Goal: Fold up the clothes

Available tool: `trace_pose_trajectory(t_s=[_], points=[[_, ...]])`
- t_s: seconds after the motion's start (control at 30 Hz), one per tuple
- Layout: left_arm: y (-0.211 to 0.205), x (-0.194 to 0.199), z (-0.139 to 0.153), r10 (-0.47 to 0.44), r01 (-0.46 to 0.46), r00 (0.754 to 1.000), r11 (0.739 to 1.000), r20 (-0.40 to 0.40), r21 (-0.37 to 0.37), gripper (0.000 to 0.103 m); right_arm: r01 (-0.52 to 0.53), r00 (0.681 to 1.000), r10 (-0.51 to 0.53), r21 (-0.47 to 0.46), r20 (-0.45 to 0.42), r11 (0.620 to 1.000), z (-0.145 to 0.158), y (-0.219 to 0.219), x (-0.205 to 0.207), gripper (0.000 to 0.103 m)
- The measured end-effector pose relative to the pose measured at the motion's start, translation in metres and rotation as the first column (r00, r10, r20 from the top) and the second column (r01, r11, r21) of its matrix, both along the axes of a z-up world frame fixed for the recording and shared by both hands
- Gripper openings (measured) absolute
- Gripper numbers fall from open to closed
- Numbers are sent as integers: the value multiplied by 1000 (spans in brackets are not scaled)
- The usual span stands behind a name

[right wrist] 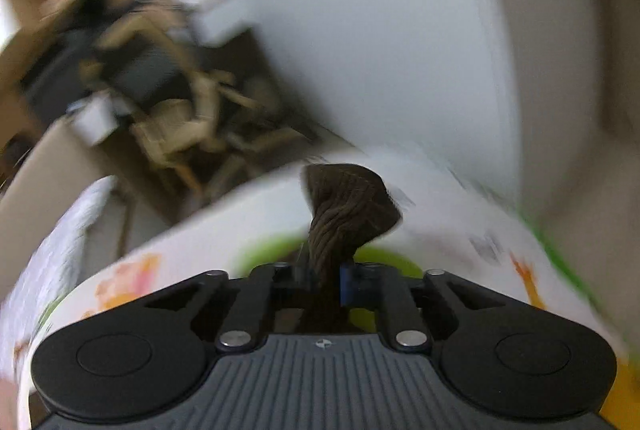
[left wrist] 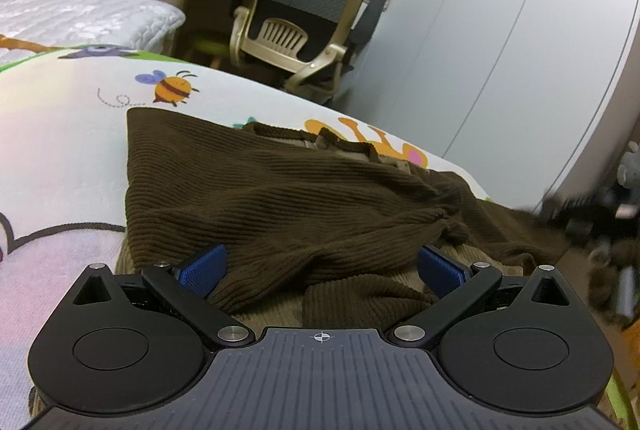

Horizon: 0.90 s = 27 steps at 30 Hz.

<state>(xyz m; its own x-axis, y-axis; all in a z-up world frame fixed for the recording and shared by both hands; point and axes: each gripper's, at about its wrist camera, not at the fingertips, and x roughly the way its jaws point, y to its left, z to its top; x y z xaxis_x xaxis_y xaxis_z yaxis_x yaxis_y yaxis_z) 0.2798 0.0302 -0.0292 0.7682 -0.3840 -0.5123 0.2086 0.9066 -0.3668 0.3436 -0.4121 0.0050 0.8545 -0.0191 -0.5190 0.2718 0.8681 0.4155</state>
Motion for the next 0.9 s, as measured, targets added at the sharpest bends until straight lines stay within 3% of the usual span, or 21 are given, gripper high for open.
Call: trace_pose_trajectory(t_s=[0.1, 0.2, 0.33, 0.43, 0.5, 0.6, 0.7, 0.8, 0.9], points=[[1, 0, 0, -1, 1, 1000, 1000, 0, -6, 103, -169, 976, 182, -118, 119, 979, 57, 55, 0, 10], [1, -2, 2, -5, 5, 1000, 1000, -1, -3, 103, -358, 904, 389, -185, 179, 915, 97, 127, 1, 10], [-3, -15, 17, -37, 37, 999, 999, 16, 36, 103, -523, 785, 590, -309, 187, 794, 120, 215, 1, 10], [-14, -31, 35, -89, 79, 993, 989, 83, 123, 103, -547, 751, 631, -352, 196, 760, 127, 236, -2, 10], [-32, -36, 45, -140, 101, 980, 964, 144, 246, 103, -535, 764, 614, -336, 200, 775, 126, 226, 0, 10], [-62, -32, 51, -228, 129, 954, 899, 196, 419, 103, -473, 815, 542, -306, 202, 826, 116, 188, -6, 10], [-89, -16, 49, -339, 219, 927, 839, 162, 498, 99, -405, 862, 461, -261, 210, 876, 102, 141, -26, 10], [-113, 1, 41, -415, 295, 903, 787, 111, 542, 75, -326, 900, 370, -211, 228, 922, 85, 91, -35, 10], [-134, 18, 24, -446, 322, 893, 731, 63, 601, 77, -259, 925, 292, -159, 243, 953, 73, 50, -41, 10]])
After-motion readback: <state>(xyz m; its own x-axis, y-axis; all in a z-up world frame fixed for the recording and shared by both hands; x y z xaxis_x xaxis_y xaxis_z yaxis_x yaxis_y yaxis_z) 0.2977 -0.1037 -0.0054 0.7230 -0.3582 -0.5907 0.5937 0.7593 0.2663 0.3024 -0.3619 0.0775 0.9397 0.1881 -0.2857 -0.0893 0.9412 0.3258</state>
